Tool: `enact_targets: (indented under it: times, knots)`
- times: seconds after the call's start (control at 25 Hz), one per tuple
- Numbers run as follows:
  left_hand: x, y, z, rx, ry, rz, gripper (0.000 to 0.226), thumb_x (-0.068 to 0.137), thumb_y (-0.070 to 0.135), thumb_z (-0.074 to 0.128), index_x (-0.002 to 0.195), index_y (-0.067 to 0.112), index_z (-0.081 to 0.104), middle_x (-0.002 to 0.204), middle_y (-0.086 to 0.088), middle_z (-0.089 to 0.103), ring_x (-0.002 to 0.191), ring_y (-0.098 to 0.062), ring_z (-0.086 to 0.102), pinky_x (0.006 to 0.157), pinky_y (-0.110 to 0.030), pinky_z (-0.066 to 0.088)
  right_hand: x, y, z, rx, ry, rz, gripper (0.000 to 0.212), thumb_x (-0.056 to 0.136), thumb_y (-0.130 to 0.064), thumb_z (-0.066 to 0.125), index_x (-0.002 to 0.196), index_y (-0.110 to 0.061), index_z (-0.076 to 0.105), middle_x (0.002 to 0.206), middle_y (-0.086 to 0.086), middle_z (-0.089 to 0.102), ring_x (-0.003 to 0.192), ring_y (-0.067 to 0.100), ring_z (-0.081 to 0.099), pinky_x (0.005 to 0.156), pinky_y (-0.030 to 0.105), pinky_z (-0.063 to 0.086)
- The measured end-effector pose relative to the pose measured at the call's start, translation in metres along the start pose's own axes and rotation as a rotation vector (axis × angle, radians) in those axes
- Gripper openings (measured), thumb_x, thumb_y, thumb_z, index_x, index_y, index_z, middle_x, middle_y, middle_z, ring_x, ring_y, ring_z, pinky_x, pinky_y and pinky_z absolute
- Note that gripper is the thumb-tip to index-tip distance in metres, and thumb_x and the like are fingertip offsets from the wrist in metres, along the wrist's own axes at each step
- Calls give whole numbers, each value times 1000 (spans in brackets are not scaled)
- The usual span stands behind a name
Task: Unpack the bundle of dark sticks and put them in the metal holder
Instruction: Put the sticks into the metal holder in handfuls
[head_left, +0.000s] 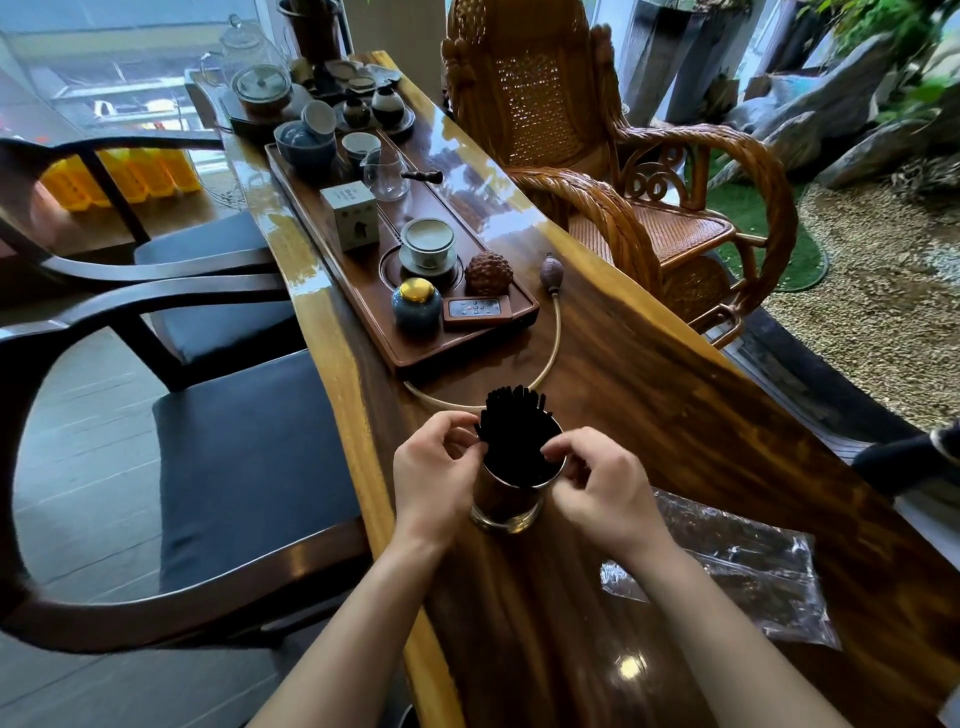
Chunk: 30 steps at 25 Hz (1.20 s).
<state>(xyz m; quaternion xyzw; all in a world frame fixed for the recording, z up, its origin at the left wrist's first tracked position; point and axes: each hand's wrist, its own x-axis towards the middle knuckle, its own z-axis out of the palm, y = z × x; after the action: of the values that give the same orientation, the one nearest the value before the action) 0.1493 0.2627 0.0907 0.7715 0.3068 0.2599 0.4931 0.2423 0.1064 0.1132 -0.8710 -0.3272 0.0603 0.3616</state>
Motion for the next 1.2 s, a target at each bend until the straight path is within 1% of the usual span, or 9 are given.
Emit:
enact_targets:
  times: [0.08,0.2,0.36,0.48,0.64,0.84,0.96,1.04,1.2]
  knots:
    - [0,0,1,5,-3,15,30,79,7,81,104,22,73,83,14,71,78,1,67,64,-10,53,-11,0,0,-36,-121,-72,46,66,8,65,108,-11,74,90,-4,60,72,-4,48,69,8,36]
    - [1,2,1,-10,-14,26,34,78,9,81,105,28,71,82,15,71,77,1,68,64,-10,53,-12,0,2,-69,-195,-53,56,70,7,64,123,-12,70,96,-4,54,82,6,49,73,7,35]
    - [0,1,0,-29,-2,13,32,79,7,81,104,24,72,82,13,72,76,-1,69,66,-15,56,-9,-5,12,-102,-119,-12,40,76,-18,83,113,-15,70,101,-1,68,96,20,63,82,31,52]
    - [-4,-4,0,-31,-4,0,32,79,9,81,107,22,73,83,13,72,77,0,68,66,-15,56,2,-13,23,-159,-9,-9,23,83,-28,78,102,-18,73,98,1,73,94,23,67,78,36,54]
    - [-6,-2,-3,27,-47,65,44,76,9,82,117,21,70,92,10,71,79,-3,67,72,-25,59,17,-11,22,-43,38,87,21,80,-19,79,101,-22,77,99,0,78,93,21,72,83,39,58]
    - [-7,1,3,232,-161,72,85,67,30,89,142,24,48,107,4,58,93,-6,59,75,-10,45,26,-7,17,66,23,183,25,79,-9,78,96,-26,77,87,-10,77,84,7,73,83,32,59]
    - [-12,12,14,373,-105,51,84,71,43,82,143,31,39,121,2,66,106,-21,67,81,-33,57,24,-5,15,103,20,130,23,80,-6,76,95,-24,78,91,-9,79,87,7,74,85,30,59]
    - [-8,13,14,397,-85,22,86,72,46,80,145,29,36,124,1,68,108,-25,68,83,-38,58,22,-4,13,100,20,99,24,85,-1,70,97,-19,79,94,-4,80,89,13,75,85,32,59]
    - [-9,6,2,221,-133,-40,86,73,31,86,146,22,42,94,6,70,84,-12,68,74,-29,57,4,7,-1,93,112,121,41,77,10,62,105,-15,78,93,-1,76,80,11,70,76,34,59]
